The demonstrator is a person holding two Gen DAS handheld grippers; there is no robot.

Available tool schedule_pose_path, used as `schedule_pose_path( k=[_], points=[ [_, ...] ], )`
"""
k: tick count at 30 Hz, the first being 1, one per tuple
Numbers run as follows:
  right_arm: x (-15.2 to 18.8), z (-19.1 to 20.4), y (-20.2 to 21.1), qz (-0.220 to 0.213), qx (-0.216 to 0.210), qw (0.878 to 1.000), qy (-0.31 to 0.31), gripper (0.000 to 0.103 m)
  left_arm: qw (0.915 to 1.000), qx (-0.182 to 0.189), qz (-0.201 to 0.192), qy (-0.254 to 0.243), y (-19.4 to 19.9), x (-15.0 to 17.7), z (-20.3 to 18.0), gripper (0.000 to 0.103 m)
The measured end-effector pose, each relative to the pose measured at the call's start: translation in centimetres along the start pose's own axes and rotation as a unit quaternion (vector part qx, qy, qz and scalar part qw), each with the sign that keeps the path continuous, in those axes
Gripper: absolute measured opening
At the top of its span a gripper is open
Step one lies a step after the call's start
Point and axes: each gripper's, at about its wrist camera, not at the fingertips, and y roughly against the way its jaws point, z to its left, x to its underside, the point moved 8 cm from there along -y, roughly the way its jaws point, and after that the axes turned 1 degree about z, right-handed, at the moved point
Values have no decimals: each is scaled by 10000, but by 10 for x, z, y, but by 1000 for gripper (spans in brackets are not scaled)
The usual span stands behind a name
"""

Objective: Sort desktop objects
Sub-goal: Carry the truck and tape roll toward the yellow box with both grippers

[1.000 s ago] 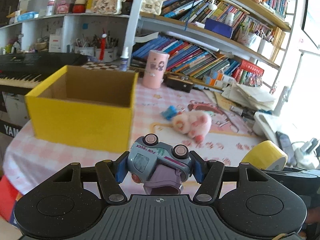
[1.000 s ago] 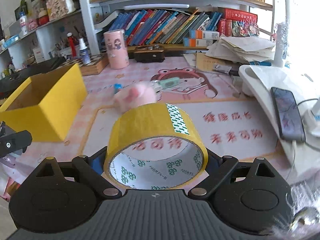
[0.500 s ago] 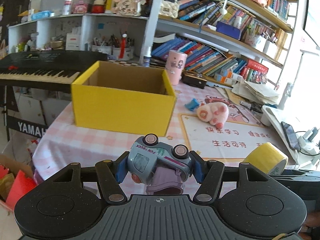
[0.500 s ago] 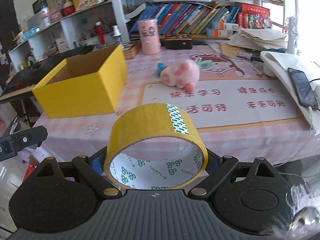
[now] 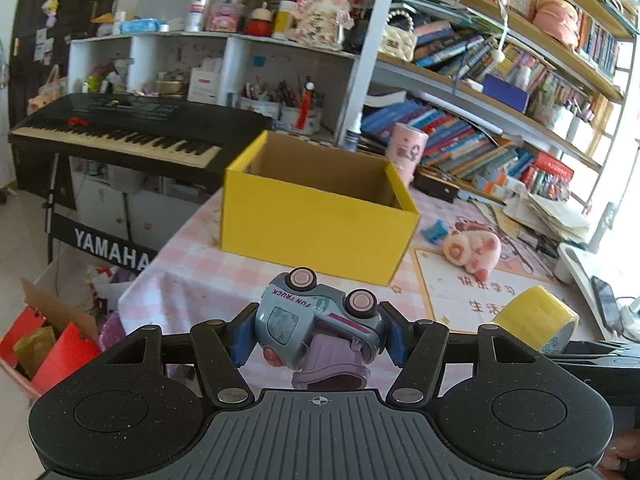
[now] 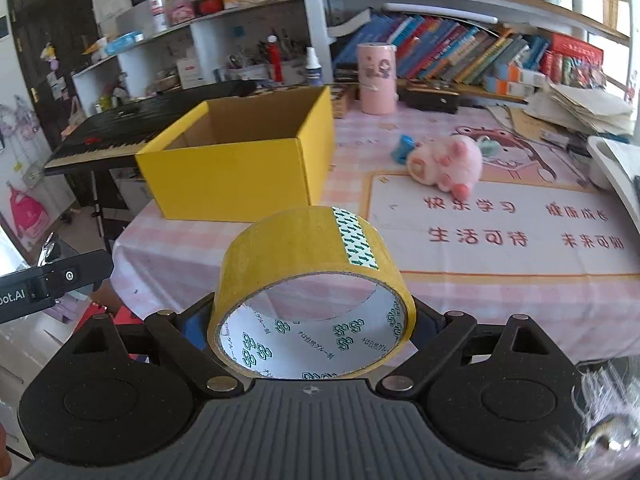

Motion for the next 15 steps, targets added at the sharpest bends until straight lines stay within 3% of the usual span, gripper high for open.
schedule_pose_path(
  k=[8, 15],
  points=[
    [-7, 27, -8, -26, -312, 9993, 182, 92, 9994, -270, -196, 37, 13, -6, 22, 62],
    [-10, 40, -13, -14, -392, 9987, 327, 92, 9994, -280, -178, 67, 7, -9, 29, 62]
  ],
)
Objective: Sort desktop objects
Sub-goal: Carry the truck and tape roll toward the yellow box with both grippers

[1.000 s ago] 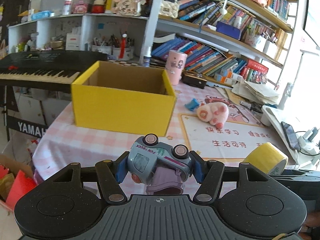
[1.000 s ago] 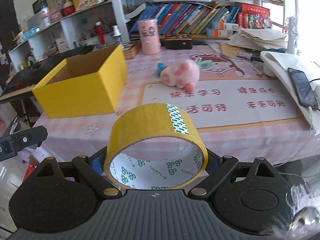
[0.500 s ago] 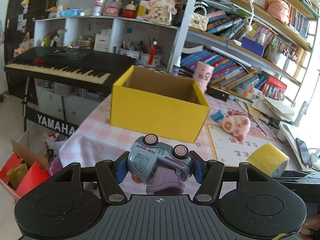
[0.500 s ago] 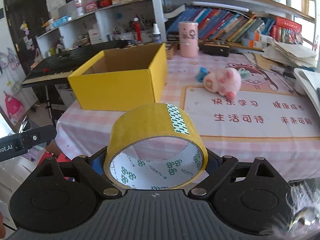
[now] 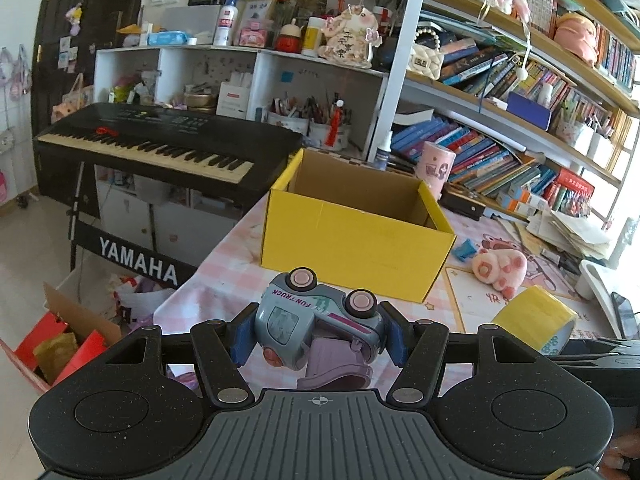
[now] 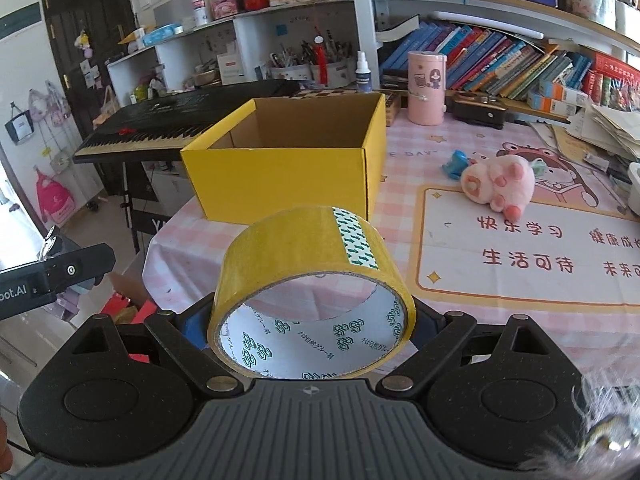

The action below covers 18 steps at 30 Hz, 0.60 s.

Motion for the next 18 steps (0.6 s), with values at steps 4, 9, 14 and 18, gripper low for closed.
schedule_pose_path(
  k=[4, 9, 14, 18],
  points=[
    [-2, 2, -2, 22, -8, 10000, 42, 92, 10000, 51, 8, -24, -4, -2, -1, 62],
    [-2, 2, -5, 69, 6, 10000, 54, 92, 9999, 137, -7, -74, -8, -6, -5, 62],
    [-4, -3, -4, 37, 77, 10000, -4, 92, 9997, 208, -36, -88, -12, -10, -8, 62],
    [-5, -5, -2, 15, 102, 9999, -29, 92, 9996, 250, -44, -124, -13, -12, -10, 62]
  ],
)
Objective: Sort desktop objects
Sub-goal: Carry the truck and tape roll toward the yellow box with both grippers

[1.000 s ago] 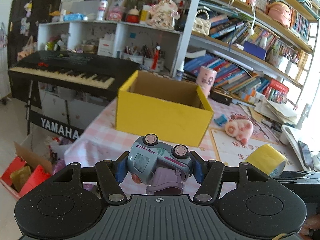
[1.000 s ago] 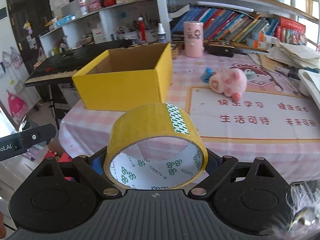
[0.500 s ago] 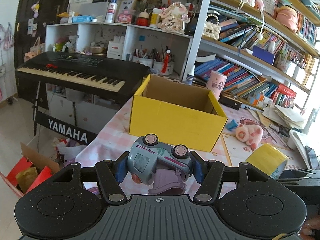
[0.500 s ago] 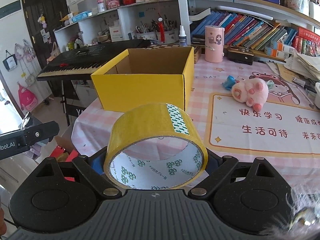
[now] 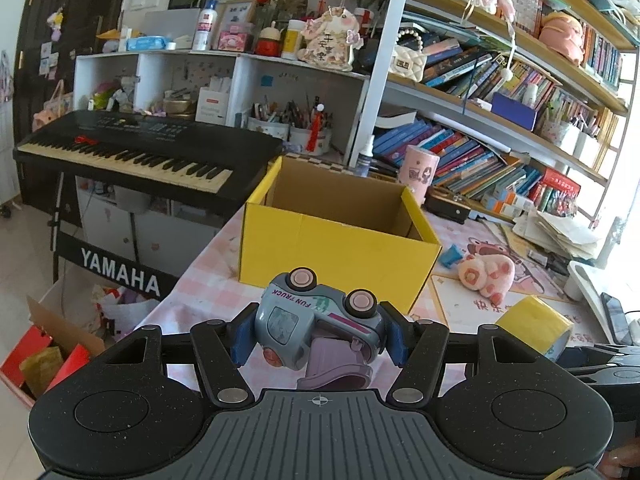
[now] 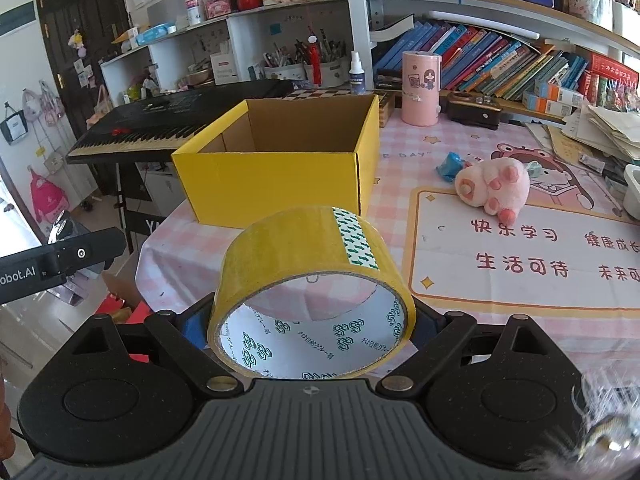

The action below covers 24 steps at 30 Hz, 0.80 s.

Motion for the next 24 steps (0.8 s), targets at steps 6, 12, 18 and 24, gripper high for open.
schedule_pose_path(
  k=[6, 12, 18, 24],
  points=[
    [-1, 1, 2, -27, 39, 10000, 30, 92, 10000, 31, -23, -27, -1, -2, -1, 62],
    [-3, 3, 1, -8, -16, 10000, 6, 92, 10000, -4, -46, -23, 1, -4, 0, 62],
    [-10, 10, 1, -139, -52, 9996, 234, 92, 9999, -48, -107, -92, -2, -10, -2, 62],
    [-23, 12, -6, -266, -97, 9989, 361, 92, 9997, -84, -230, -100, -10, -26, -3, 62]
  ],
)
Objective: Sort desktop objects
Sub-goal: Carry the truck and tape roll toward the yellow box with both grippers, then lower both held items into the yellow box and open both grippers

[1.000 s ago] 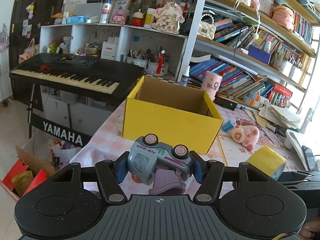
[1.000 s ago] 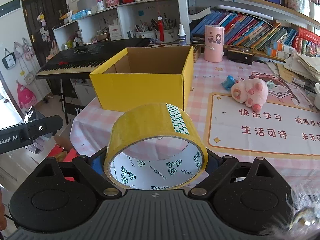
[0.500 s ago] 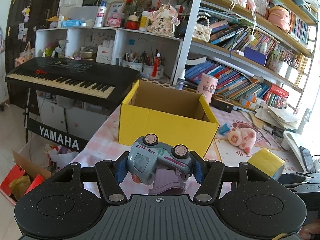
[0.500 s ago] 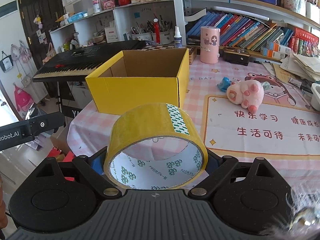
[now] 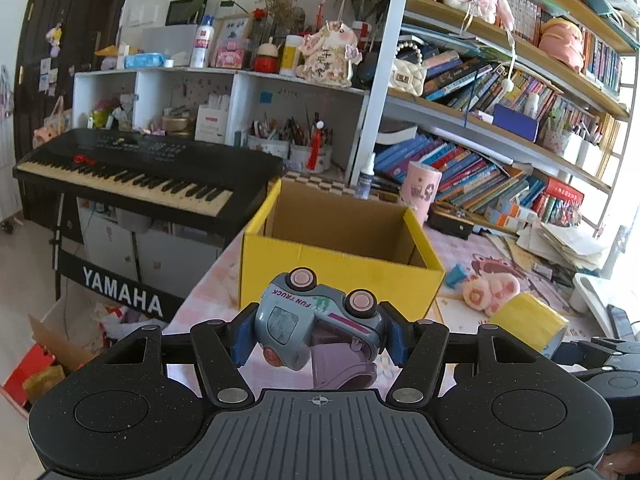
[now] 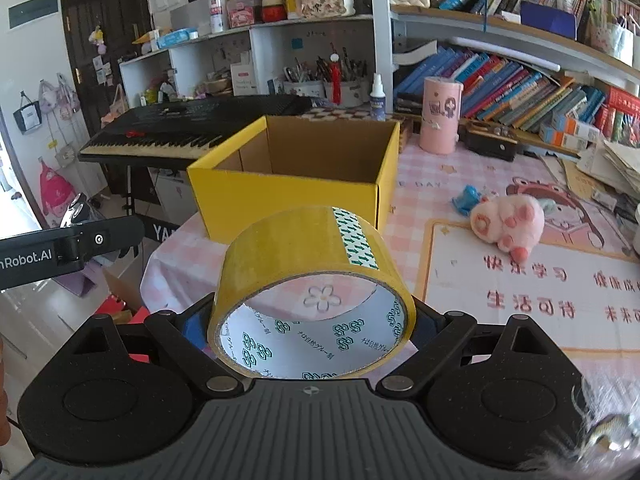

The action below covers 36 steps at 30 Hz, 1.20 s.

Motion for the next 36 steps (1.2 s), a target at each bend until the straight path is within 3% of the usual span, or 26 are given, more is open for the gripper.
schedule_pose_path(
  k=[8, 22, 29, 36],
  points=[
    [-47, -17, -15, -358, -22, 9993, -140, 92, 9993, -99, -351, -110, -30, -38, -3, 62],
    [-153, -79, -77, -842, -93, 9960, -288, 92, 9966, -377, -554, -489, -116, -99, -29, 62],
    [-190, -94, -126, -720, -355, 9963, -307, 92, 9947, -517, -311, -834, -161, -98, -43, 62],
    [-210, -90, -179, -479, -500, 9976, -62, 92, 9932, -585, 284, -965, -208, -84, -47, 62]
  ],
)
